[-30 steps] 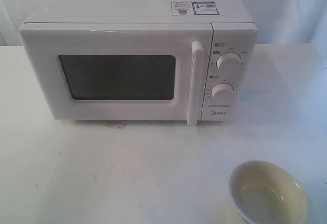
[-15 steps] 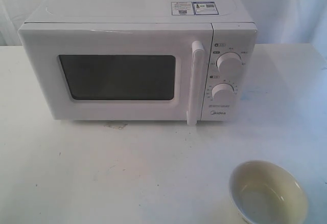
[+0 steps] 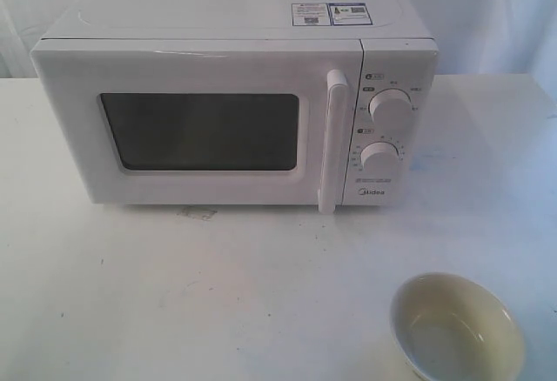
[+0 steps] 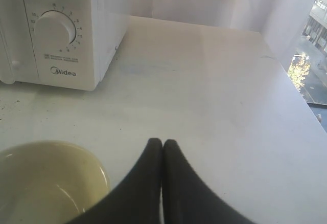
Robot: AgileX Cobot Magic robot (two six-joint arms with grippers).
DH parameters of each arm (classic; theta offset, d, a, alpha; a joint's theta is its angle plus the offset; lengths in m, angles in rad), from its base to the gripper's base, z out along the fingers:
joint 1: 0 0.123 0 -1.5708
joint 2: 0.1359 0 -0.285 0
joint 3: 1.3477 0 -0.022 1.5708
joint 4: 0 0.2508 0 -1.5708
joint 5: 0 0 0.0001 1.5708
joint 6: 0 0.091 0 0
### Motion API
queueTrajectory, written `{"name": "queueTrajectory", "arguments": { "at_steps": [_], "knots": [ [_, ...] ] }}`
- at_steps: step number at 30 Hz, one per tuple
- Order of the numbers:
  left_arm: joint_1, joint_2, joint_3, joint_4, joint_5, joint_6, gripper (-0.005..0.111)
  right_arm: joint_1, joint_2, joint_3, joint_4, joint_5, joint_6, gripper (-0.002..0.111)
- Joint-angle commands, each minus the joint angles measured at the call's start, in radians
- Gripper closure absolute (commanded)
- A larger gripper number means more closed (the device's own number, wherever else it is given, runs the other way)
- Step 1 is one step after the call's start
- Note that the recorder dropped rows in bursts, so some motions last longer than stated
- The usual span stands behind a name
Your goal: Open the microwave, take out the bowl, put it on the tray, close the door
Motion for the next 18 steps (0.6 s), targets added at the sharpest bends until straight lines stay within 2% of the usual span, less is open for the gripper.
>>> {"name": "queueTrajectory", "arguments": {
  "at_steps": [1,6,18],
  "knots": [
    [-0.001,-0.010,0.004,-0.003,0.020,-0.049,0.107,-0.007,-0.005,0.007,-0.001,-0.002,-0.001,0.108],
    [-0.001,-0.010,0.004,-0.003,0.020,0.027,0.107,-0.007,-0.005,0.007,-0.001,-0.002,-0.001,0.108],
    [-0.001,-0.010,0.004,-0.003,0.020,0.003,0.107,-0.007,-0.005,0.007,-0.001,-0.002,-0.001,0.108]
  ]
}}
